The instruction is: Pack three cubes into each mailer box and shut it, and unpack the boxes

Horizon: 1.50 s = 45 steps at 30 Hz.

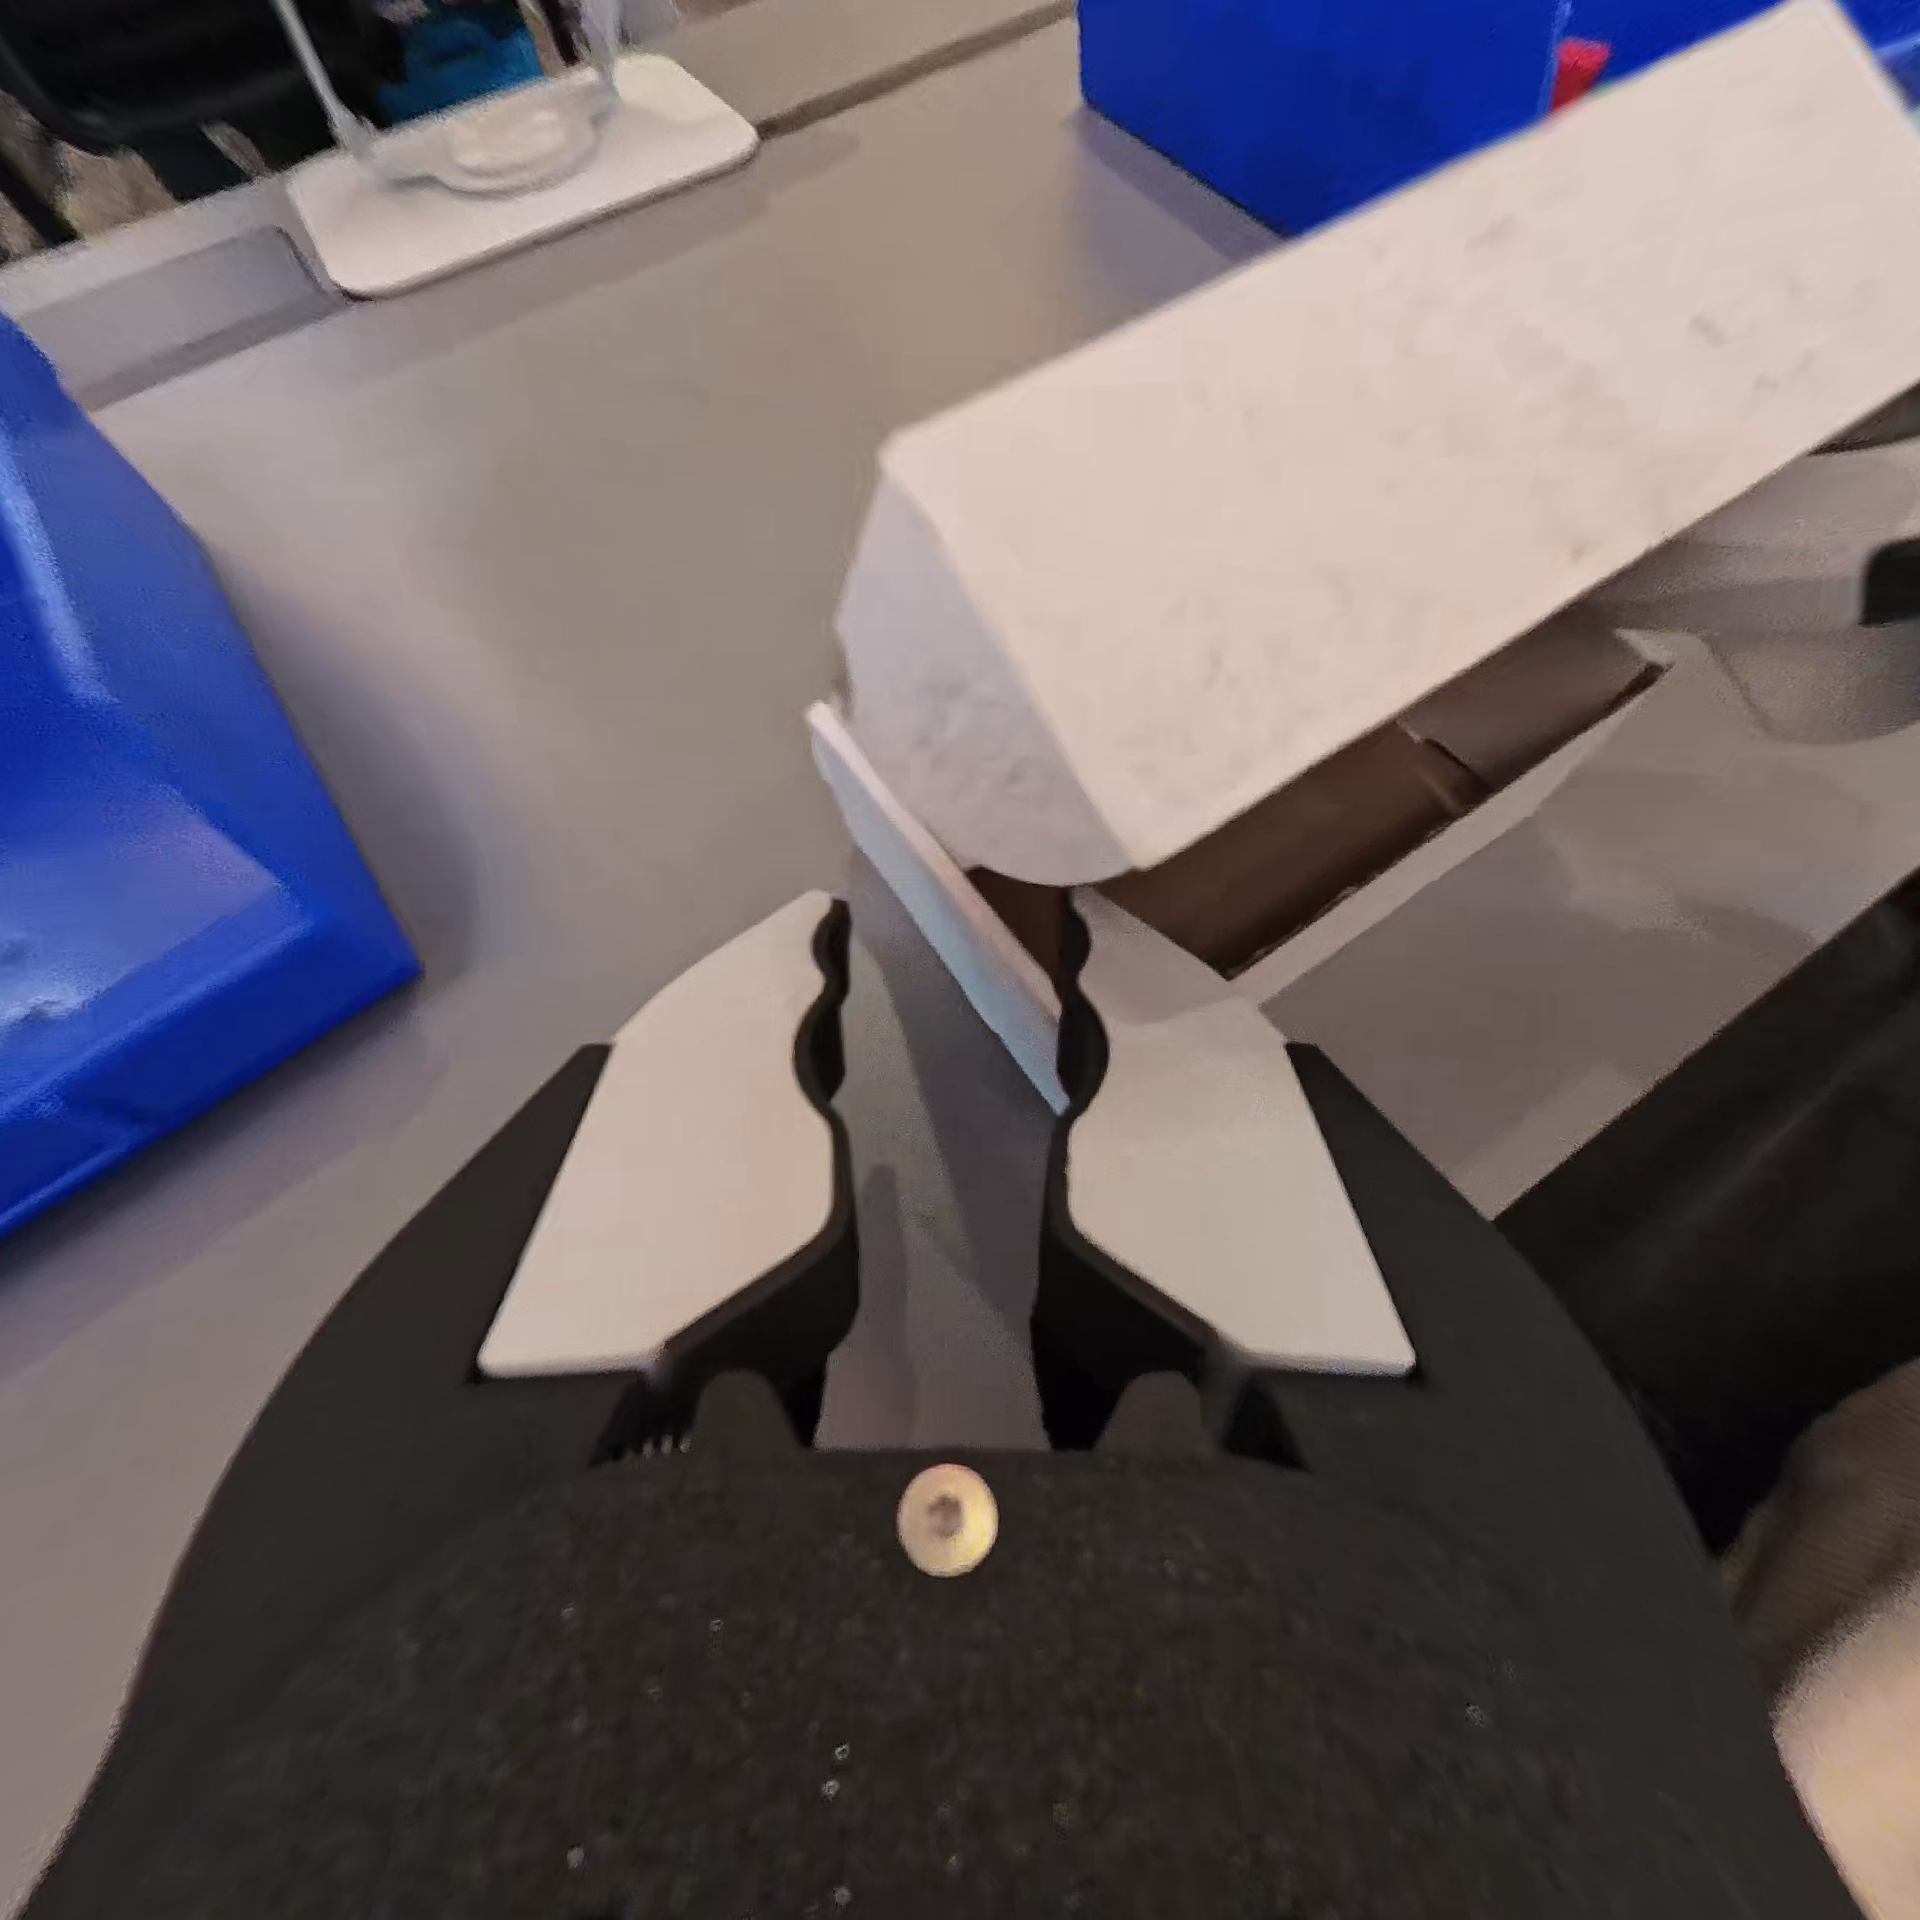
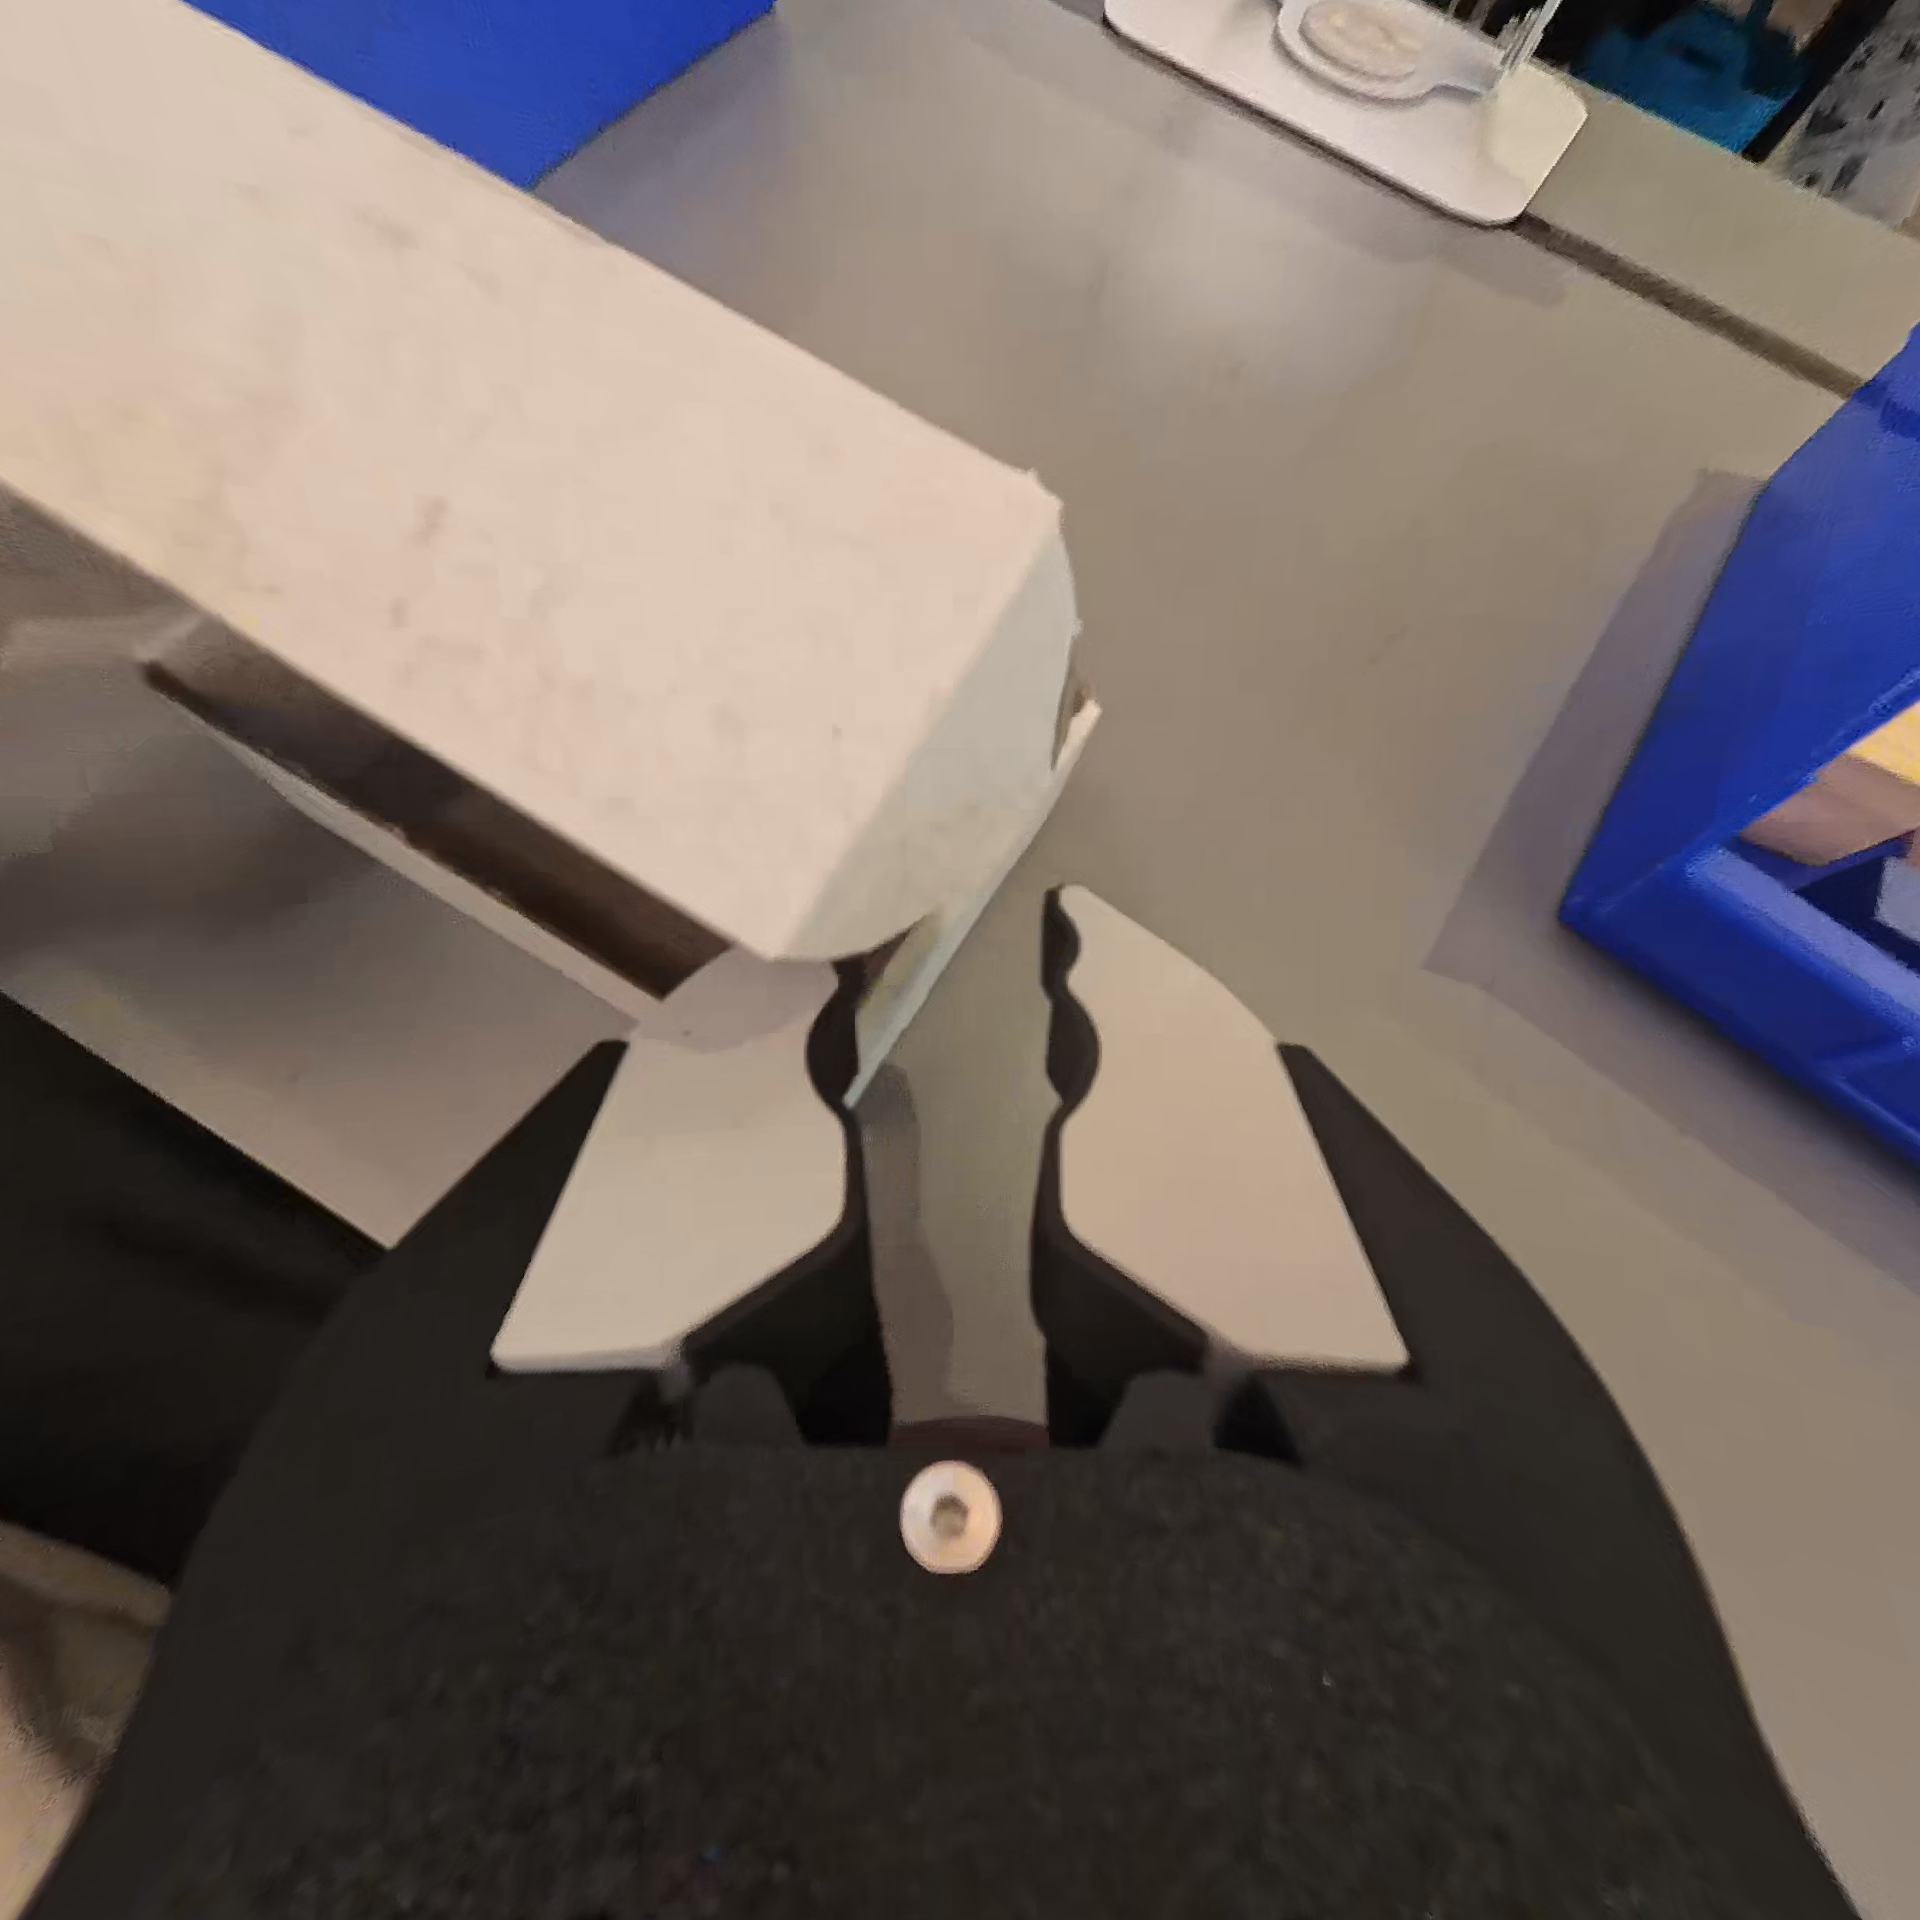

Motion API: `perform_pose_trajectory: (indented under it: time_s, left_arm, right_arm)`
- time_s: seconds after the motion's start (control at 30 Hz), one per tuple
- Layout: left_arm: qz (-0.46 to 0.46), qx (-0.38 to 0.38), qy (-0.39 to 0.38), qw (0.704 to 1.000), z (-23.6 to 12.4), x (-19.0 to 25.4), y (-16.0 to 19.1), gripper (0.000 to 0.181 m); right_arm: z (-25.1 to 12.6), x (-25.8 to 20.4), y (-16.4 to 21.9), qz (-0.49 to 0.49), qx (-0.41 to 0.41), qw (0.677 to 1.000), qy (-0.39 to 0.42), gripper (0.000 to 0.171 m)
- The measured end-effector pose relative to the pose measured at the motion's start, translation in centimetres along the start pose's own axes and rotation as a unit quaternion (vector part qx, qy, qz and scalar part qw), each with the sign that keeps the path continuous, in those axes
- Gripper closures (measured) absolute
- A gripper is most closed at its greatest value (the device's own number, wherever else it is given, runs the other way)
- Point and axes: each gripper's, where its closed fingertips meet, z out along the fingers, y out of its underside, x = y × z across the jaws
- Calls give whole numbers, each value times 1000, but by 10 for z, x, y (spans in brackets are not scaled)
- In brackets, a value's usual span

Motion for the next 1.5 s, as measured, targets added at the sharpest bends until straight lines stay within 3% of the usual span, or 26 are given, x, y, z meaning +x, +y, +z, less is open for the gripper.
perform_pose_trajectory:
  time_s: [0.13,0.3,0.33,0.4,0.6,0.67,0.93,1.23,1.5]
  left_arm:
    - [53,54,-42,996,-14,-6,-22,131]
    - [134,116,-67,982,-31,17,-46,137]
    - [144,124,-68,979,-33,21,-48,146]
    - [154,130,-74,977,-38,25,-51,156]
    - [156,58,-68,984,-41,29,-30,165]
    - [135,23,-45,990,-39,35,-12,167]
    - [121,-43,-5,992,-17,34,28,167]
    - [97,-65,19,993,0,30,39,165]
    - [114,-77,-8,990,19,19,38,155]
  right_arm:
    - [-23,10,-7,-63,61,994,58,136]
    - [-34,2,-29,-132,141,977,94,136]
    - [-33,2,-33,-144,150,973,101,139]
    - [-34,5,-36,-159,155,967,122,160]
    - [-41,-11,-17,-132,77,987,47,163]
    - [-34,-17,1,-109,28,994,9,163]
    - [-1,-32,38,-27,-29,996,-78,164]
    - [21,-24,39,-16,-42,996,-81,161]
    - [29,-16,37,-125,-29,992,-4,163]
